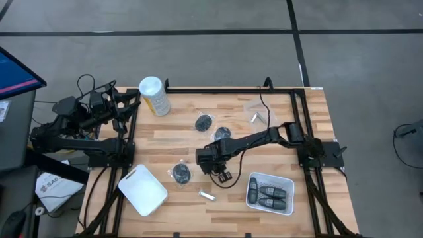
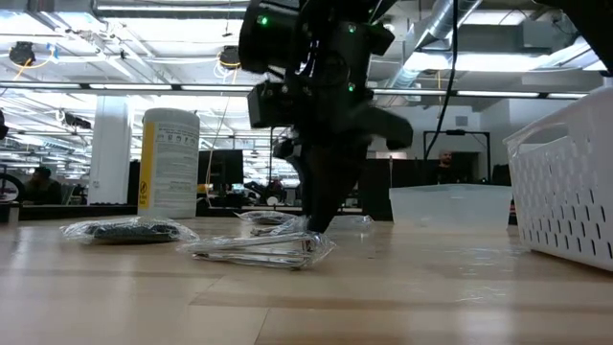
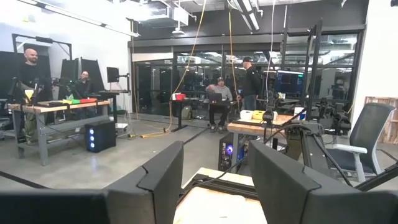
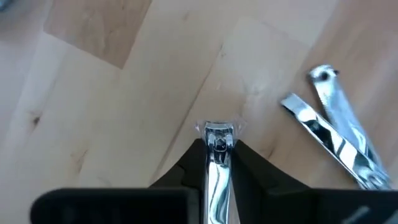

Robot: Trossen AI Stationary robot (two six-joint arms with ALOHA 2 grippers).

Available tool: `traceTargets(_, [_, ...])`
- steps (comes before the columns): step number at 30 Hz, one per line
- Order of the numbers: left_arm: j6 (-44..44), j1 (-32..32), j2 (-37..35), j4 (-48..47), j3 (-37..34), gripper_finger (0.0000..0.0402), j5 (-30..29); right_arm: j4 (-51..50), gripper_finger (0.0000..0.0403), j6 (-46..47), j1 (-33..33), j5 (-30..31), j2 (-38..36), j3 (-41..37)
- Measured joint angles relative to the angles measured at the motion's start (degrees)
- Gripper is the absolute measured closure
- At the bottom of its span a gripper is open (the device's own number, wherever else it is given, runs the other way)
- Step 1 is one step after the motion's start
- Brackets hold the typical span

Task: Pick & Place Travel size toiletries
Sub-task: Put the silver nail cutter into the transparent bin

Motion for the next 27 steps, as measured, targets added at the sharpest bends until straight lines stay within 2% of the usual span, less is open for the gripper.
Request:
traceTargets(6, [0.0,0.0,0.0,-0.01,0.0,0.0224,0.0,-0.42,0.0363,2.14,-0.49,-0.54,-5.3,0.0])
traceTargets(13, [-0.02,0.0,0.0,0.0,0.0,0.0224,0.02,-1.24,0.0363,6.13,-4.0,-0.59,-15.22,0.02])
traceTargets(24, [-0.11,0.0,0.0,0.03,0.0,0.0224,0.04,-10.97,0.0363,9.16,-18.09,0.11,-28.47,-0.03])
traceTargets(27, [-0.13,0.0,0.0,0.05,0.0,0.0224,0.04,-13.2,0.0363,10.04,-22.89,2.1,-32.1,-2.33])
